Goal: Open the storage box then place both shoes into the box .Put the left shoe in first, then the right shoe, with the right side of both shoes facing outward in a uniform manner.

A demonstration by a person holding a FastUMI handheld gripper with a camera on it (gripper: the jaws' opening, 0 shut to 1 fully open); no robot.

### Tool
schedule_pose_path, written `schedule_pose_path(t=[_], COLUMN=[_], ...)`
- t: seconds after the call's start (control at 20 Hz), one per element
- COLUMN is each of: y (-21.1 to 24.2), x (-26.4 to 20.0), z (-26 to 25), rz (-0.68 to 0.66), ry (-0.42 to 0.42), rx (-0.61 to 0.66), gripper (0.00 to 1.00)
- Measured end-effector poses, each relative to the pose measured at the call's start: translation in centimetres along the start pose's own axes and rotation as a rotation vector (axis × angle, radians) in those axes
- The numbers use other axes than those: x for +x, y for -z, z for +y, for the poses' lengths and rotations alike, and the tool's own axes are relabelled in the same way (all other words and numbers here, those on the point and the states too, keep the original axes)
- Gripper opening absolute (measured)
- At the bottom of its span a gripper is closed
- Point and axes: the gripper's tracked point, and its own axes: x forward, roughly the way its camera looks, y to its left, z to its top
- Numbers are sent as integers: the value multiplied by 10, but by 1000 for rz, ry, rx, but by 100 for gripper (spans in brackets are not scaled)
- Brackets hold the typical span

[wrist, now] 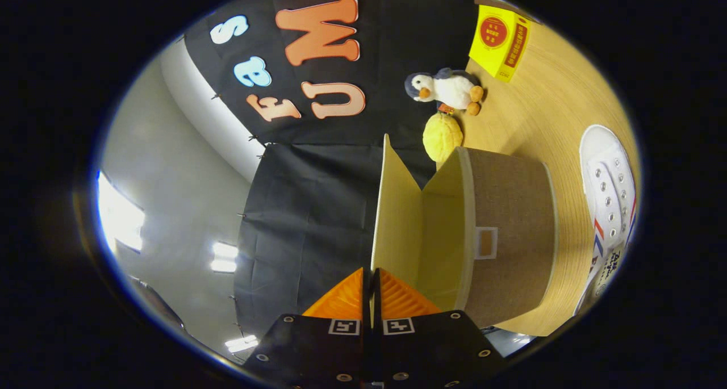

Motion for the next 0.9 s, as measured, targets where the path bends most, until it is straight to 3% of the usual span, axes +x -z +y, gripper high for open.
schedule_pose_path(t=[0.25,0.7,0.85,0.9], y=[16,59,75,78], x=[43,139,162,165], z=[43,65,42,41], rz=[3,-4,19,21], ry=[26,150,272,282], rx=[-111,-311,-425,-435], gripper=[1,4,24,49])
